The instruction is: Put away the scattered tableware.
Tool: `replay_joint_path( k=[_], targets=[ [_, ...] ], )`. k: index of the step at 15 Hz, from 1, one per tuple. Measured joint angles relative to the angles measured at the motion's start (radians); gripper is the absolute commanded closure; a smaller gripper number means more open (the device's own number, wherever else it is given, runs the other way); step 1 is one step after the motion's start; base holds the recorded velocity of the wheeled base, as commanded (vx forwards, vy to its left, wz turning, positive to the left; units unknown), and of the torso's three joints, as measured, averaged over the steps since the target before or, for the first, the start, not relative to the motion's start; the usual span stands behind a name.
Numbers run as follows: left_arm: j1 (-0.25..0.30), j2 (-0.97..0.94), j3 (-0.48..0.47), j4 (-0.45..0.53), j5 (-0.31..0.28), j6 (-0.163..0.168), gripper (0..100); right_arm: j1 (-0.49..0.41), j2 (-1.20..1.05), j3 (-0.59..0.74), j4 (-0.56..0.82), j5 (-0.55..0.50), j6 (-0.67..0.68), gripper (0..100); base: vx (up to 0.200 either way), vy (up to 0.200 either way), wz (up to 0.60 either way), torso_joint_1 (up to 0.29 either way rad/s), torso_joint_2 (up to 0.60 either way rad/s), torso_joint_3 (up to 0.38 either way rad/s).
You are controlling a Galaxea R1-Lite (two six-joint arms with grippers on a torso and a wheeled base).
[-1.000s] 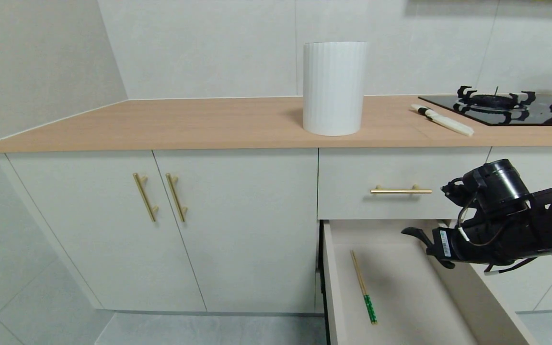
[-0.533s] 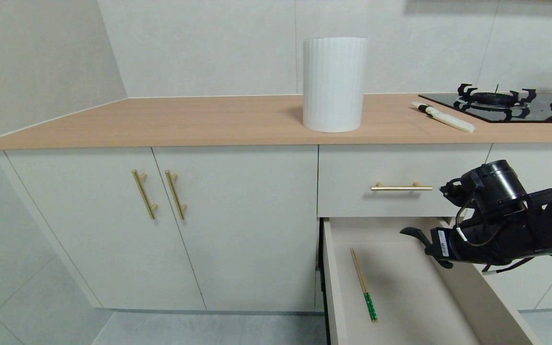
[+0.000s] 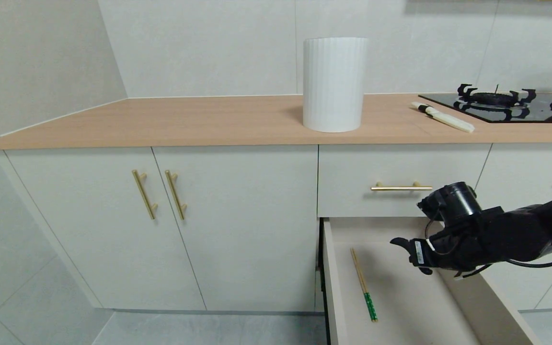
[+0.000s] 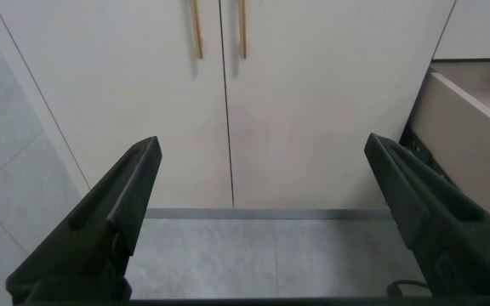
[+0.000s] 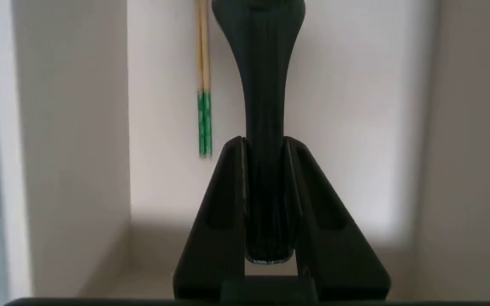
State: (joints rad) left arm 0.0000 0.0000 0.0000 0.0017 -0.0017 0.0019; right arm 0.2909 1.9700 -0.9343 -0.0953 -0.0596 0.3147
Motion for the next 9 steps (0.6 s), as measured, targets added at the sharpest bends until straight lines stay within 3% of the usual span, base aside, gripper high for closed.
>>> replay_joint_path(
  k=[9],
  targets=[
    [0.0, 0.0, 0.0, 0.0, 0.0, 0.0, 0, -0.002, 0.325, -0.001, -0.174, -0.103, -0.005, 100, 0.0, 0.0, 0.0, 0.0, 0.0, 0.0]
  ],
)
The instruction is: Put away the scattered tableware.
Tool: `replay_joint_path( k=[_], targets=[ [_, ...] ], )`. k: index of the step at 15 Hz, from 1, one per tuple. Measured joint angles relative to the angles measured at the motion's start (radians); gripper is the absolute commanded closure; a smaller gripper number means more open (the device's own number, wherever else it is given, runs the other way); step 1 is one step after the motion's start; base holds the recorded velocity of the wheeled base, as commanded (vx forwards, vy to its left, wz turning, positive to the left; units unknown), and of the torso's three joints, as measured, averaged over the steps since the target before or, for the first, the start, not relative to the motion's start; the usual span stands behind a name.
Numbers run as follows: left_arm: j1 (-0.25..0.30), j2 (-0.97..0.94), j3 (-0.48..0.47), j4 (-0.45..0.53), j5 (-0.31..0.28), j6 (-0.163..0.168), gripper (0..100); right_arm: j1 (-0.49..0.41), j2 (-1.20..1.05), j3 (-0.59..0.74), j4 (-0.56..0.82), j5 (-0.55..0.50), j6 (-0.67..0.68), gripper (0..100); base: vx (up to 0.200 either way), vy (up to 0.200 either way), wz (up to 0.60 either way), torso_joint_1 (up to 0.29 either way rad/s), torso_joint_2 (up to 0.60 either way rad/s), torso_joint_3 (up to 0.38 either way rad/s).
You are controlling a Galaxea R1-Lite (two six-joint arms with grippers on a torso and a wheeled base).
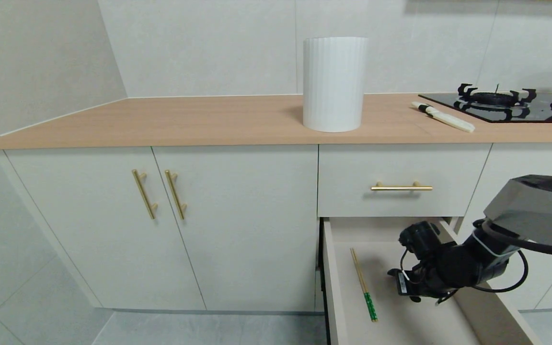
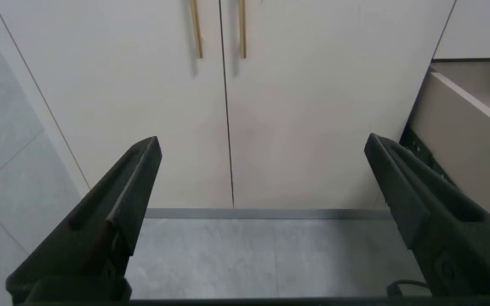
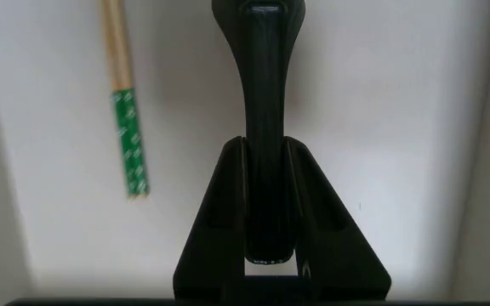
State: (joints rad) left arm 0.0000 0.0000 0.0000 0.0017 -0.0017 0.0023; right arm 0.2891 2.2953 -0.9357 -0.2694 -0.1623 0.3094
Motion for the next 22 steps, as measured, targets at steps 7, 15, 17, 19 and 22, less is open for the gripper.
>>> replay_joint_path(
  k=[7, 15, 17, 19, 22],
  targets=[
    [0.0, 0.0, 0.0, 0.0, 0.0, 0.0, 0, -0.003, 0.08, 0.0, -0.031, -0.04, -0.007, 100, 0.0, 0.0, 0.0, 0.0, 0.0, 0.0],
    [0.0, 0.0, 0.0, 0.0, 0.0, 0.0, 0, -0.009, 0.098, -0.007, -0.03, -0.05, -0.018, 0, 0.0, 0.0, 0.0, 0.0, 0.0, 0.0],
    [0.0, 0.0, 0.0, 0.0, 0.0, 0.0, 0, -0.01, 0.099, -0.006, -0.029, -0.05, -0.019, 0, 0.0, 0.0, 0.0, 0.0, 0.0, 0.0],
    [0.0, 0.0, 0.0, 0.0, 0.0, 0.0, 0, -0.011, 0.099, -0.006, -0.029, -0.05, -0.02, 0, 0.0, 0.0, 0.0, 0.0, 0.0, 0.0],
    [0.0, 0.0, 0.0, 0.0, 0.0, 0.0, 0, -0.011, 0.098, -0.006, -0.029, -0.049, -0.019, 0, 0.0, 0.0, 0.0, 0.0, 0.0, 0.0]
  ],
)
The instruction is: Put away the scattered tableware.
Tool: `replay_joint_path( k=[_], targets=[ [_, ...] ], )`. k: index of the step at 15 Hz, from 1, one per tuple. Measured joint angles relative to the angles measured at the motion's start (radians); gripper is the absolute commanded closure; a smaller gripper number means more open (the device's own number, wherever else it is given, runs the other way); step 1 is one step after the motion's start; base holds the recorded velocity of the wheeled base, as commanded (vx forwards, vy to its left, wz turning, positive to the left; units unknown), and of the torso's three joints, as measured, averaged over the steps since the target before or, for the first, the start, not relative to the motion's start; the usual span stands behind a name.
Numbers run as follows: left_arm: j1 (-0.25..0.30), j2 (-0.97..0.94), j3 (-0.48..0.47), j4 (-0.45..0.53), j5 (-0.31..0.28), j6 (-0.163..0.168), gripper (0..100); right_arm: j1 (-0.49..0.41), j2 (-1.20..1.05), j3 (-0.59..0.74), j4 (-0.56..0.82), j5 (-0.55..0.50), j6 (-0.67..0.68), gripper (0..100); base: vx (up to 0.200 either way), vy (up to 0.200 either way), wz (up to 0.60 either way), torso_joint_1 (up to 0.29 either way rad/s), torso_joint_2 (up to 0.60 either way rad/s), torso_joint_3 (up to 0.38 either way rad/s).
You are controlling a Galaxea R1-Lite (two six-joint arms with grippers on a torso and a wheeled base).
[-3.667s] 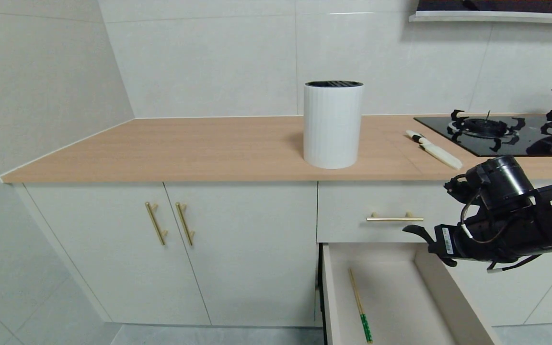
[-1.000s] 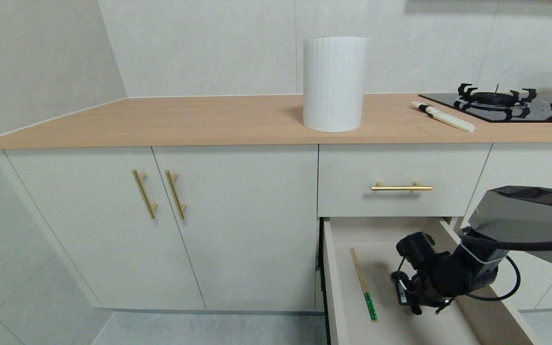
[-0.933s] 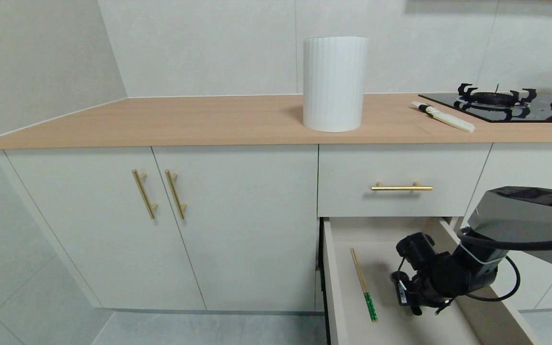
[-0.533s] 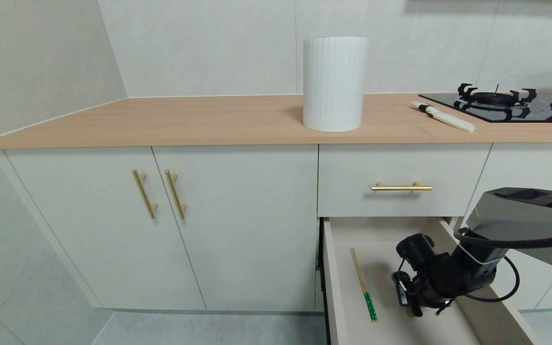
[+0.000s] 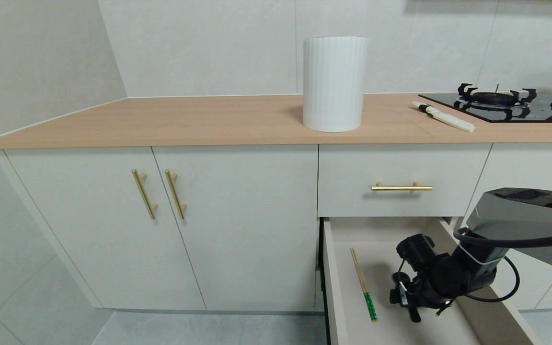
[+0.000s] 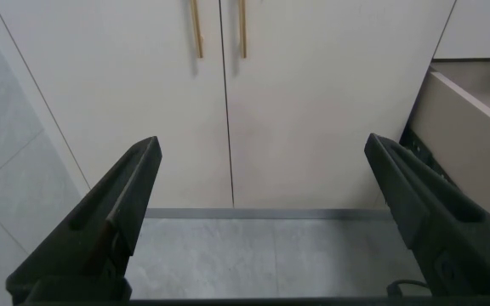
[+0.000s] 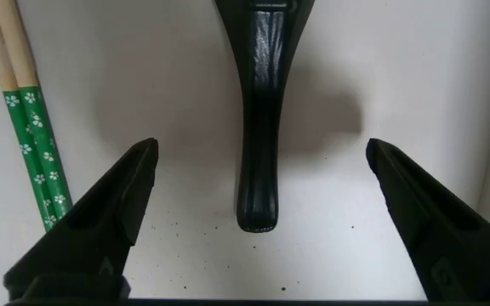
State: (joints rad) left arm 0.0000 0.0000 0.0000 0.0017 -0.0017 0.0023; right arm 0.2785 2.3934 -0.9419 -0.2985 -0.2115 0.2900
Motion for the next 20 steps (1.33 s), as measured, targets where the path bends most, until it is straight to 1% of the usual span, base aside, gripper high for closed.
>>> replay_joint_path(
  k=[5, 10, 12, 16, 17, 20],
  targets=[
    [0.0, 0.0, 0.0, 0.0, 0.0, 0.0, 0, 0.0, -0.034, 0.014, 0.007, 0.0, 0.0, 0, 0.0, 0.0, 0.0, 0.0, 0.0, 0.0],
    [0.0, 0.0, 0.0, 0.0, 0.0, 0.0, 0, 0.002, -0.222, 0.084, 0.028, 0.0, -0.027, 0, 0.0, 0.0, 0.0, 0.0, 0.0, 0.0],
    [0.0, 0.0, 0.0, 0.0, 0.0, 0.0, 0, 0.014, -0.328, 0.107, 0.097, 0.005, -0.041, 0, 0.0, 0.0, 0.0, 0.0, 0.0, 0.0],
    [0.0, 0.0, 0.0, 0.0, 0.0, 0.0, 0, 0.093, -0.59, 0.12, 0.35, 0.021, -0.052, 0, 0.0, 0.0, 0.0, 0.0, 0.0, 0.0],
    [0.0, 0.0, 0.0, 0.0, 0.0, 0.005, 0, 0.115, -0.639, 0.12, 0.389, 0.023, -0.06, 0, 0.0, 0.0, 0.0, 0.0, 0.0, 0.0],
    [0.0, 0.0, 0.0, 0.001, 0.0, 0.001, 0, 0.151, -0.726, 0.124, 0.417, 0.013, -0.074, 0, 0.0, 0.0, 0.0, 0.0, 0.0, 0.0]
  ],
)
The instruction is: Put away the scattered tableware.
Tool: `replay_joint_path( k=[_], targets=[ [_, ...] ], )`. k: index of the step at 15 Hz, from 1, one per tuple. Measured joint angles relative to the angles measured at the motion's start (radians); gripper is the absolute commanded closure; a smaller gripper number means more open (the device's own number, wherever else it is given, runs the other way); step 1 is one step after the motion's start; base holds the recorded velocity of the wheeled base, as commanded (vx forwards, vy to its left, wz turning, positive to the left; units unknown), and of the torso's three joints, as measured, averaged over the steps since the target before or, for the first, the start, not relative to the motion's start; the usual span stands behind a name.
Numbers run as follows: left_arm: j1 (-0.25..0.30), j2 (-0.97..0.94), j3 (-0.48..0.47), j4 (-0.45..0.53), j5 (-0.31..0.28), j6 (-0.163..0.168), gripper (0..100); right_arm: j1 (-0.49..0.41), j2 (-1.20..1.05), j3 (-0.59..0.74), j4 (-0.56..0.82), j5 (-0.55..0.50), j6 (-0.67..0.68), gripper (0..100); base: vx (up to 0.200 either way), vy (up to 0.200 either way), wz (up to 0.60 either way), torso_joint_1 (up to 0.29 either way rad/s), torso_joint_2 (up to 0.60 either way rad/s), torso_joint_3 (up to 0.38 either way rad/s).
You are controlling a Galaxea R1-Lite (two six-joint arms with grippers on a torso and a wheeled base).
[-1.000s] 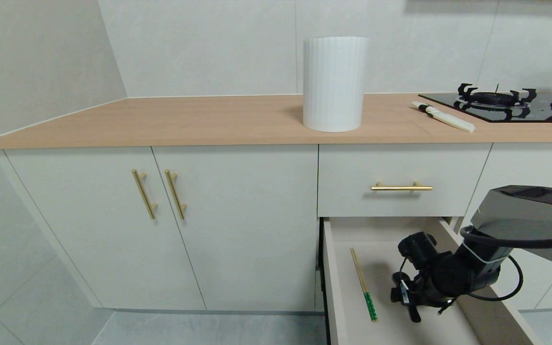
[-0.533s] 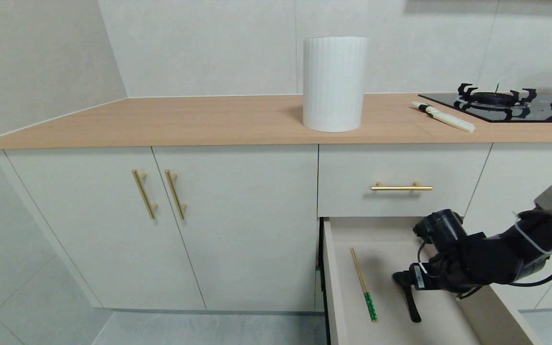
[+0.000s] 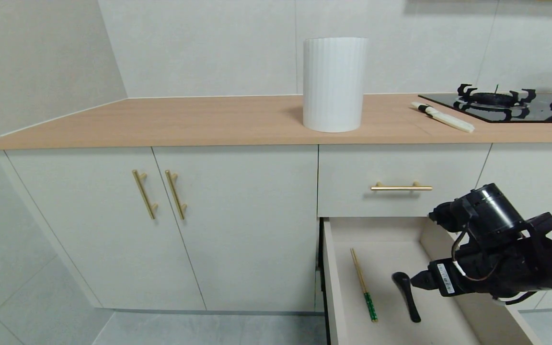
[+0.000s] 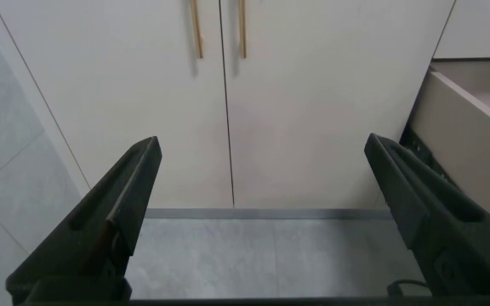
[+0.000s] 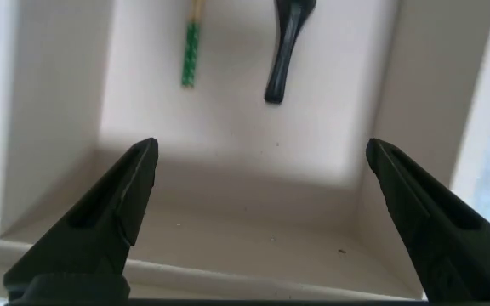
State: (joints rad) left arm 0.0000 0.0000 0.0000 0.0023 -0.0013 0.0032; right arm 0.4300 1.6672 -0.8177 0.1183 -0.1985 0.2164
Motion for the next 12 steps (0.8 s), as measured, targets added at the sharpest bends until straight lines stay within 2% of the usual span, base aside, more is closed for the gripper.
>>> replay_joint_path(
  k=[2, 11, 12],
  targets=[
    [0.0, 0.0, 0.0, 0.0, 0.0, 0.0, 0, 0.006, -0.023, 0.002, 0.0, -0.001, 0.0, 0, 0.0, 0.0, 0.0, 0.0, 0.0, 0.0],
    [0.0, 0.0, 0.0, 0.0, 0.0, 0.0, 0, 0.007, -0.066, 0.01, 0.001, -0.001, -0.001, 0, -0.2, 0.0, 0.0, 0.001, 0.0, 0.002],
    [0.0, 0.0, 0.0, 0.0, 0.0, 0.0, 0, 0.008, -0.066, 0.011, 0.001, -0.001, -0.002, 0, 0.0, 0.0, 0.0, 0.0, 0.0, 0.0]
  ],
)
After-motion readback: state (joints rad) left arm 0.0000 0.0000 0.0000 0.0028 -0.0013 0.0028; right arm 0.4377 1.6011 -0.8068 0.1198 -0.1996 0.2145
